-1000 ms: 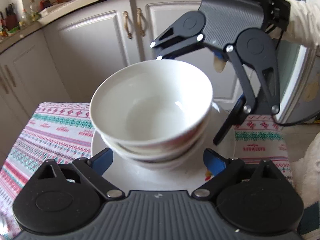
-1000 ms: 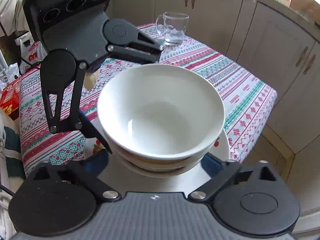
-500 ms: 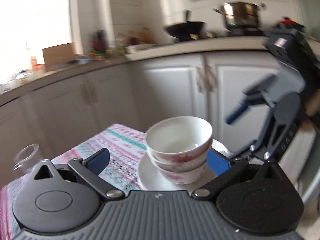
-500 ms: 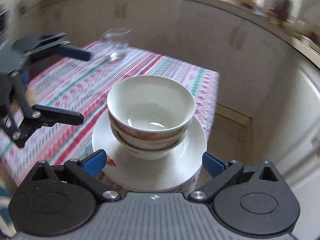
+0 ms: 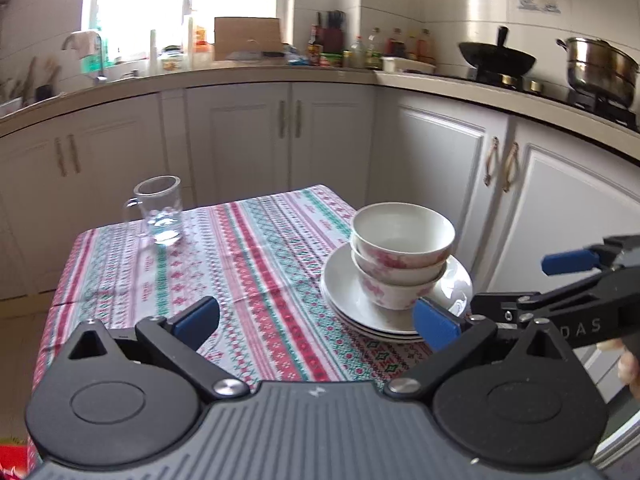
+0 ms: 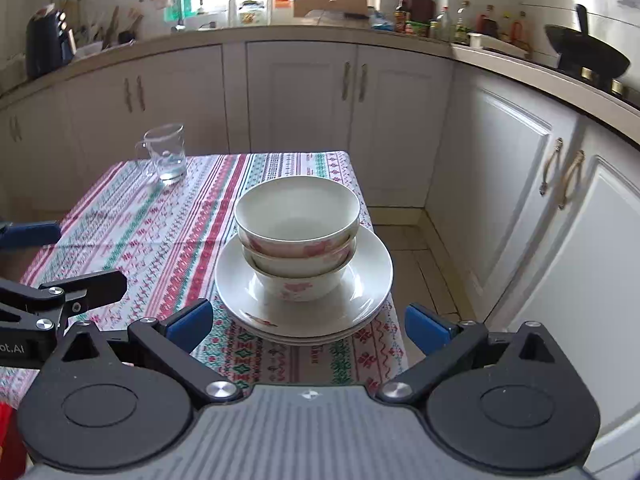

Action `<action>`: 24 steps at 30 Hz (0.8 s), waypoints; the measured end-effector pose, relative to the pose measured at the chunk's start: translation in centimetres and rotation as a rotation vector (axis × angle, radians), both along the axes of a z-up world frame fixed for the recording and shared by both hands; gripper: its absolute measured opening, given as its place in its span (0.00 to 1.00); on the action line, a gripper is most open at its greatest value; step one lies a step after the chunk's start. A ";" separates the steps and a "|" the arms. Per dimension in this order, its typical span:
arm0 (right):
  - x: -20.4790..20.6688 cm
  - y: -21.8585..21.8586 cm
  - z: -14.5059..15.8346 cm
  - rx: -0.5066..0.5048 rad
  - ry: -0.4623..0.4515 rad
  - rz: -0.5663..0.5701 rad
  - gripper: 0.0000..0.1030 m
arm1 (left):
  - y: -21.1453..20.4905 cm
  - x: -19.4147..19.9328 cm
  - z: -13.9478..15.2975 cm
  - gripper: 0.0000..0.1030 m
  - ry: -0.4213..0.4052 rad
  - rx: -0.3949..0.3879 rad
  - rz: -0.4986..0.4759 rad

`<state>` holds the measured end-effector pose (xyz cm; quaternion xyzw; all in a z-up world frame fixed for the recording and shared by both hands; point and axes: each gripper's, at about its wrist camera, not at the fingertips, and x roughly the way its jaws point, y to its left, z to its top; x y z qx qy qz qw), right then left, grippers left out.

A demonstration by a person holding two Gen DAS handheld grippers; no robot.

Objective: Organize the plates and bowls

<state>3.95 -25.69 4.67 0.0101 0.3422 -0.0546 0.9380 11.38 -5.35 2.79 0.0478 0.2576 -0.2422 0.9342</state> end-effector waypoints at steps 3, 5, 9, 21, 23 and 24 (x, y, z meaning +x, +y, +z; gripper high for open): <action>-0.3 0.6 0.1 -0.009 -0.008 -0.009 1.00 | 0.4 -0.2 0.0 0.99 0.021 -0.005 0.024; -0.5 0.9 0.1 -0.018 -0.008 -0.012 1.00 | 0.5 -0.3 0.0 0.99 0.033 -0.002 0.039; -0.6 1.5 0.2 -0.028 -0.012 -0.012 1.00 | 0.6 -0.6 -0.1 0.99 0.049 -0.006 0.059; -0.5 1.9 0.2 -0.046 -0.014 -0.018 1.00 | 0.7 -0.9 -0.1 0.99 0.055 0.002 0.081; -0.5 1.9 0.2 -0.048 -0.015 -0.018 1.00 | 0.7 -1.0 -0.1 0.99 0.056 0.000 0.078; -0.5 1.9 0.2 -0.047 -0.015 -0.019 1.00 | 0.7 -1.0 0.0 0.99 0.057 -0.001 0.076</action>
